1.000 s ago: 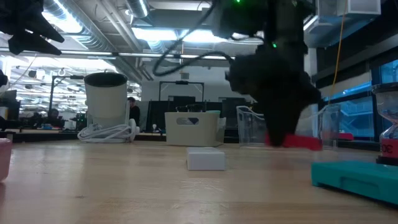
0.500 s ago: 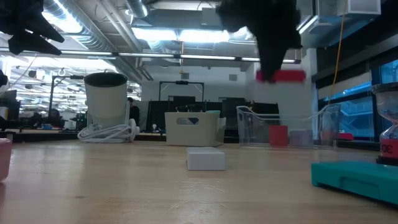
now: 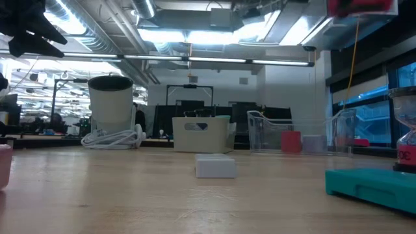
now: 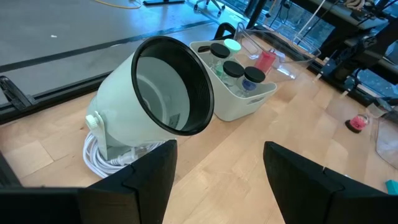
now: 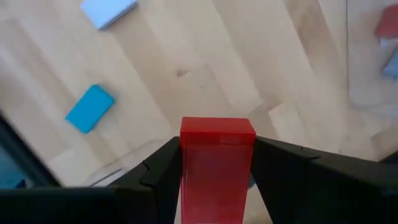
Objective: Pick & Place Office items
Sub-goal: Put the red digital timer into the bottom transparent bin
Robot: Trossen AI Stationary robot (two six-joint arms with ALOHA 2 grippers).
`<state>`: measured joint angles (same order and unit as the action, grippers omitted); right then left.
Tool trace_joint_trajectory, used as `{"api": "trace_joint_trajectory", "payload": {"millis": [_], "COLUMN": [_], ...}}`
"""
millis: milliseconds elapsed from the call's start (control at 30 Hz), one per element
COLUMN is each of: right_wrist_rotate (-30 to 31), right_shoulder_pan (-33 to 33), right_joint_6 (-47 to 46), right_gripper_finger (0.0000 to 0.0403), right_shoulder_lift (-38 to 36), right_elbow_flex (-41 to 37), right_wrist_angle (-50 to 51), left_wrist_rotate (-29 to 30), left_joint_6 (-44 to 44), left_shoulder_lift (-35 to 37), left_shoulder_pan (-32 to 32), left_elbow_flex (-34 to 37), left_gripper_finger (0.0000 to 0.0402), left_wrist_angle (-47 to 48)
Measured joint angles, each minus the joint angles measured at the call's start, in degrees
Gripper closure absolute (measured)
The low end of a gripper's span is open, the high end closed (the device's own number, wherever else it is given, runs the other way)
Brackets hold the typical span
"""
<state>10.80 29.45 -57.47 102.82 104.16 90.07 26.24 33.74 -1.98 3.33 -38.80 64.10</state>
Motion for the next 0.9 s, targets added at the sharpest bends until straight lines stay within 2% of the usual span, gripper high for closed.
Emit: {"api": "trace_joint_trajectory", "payload": {"millis": [400,567,733,900], "right_wrist_rotate": [2.69,3.34,-3.29,-8.54], "right_shoulder_pan": [15.35,19.38,21.99,23.71], "right_joint_6": [-27.37,-36.9,-45.12,-48.46], "right_gripper_finger": [0.0235,0.0234,0.0234,0.0234], "right_shoulder_lift": [-0.74,-0.76,-0.74,-0.72], "right_elbow_flex": [-0.2,-1.73,-8.62,-15.32], "right_wrist_angle": [-0.06,-0.24,-1.37,-9.67], "left_wrist_rotate": [-0.01,0.01,-0.01,-0.01], "left_joint_6": [0.0,0.0,0.0,0.0], "left_shoulder_lift": [0.0,0.0,0.0,0.0], "left_shoulder_pan": [-0.01,-0.02,-0.02,0.0], "left_elbow_flex": [0.0,0.01,0.0,-0.01], "left_gripper_finger": [0.0164,0.0164,0.0164,0.0164], "left_wrist_angle": [0.01,-0.01,0.0,0.02]}}
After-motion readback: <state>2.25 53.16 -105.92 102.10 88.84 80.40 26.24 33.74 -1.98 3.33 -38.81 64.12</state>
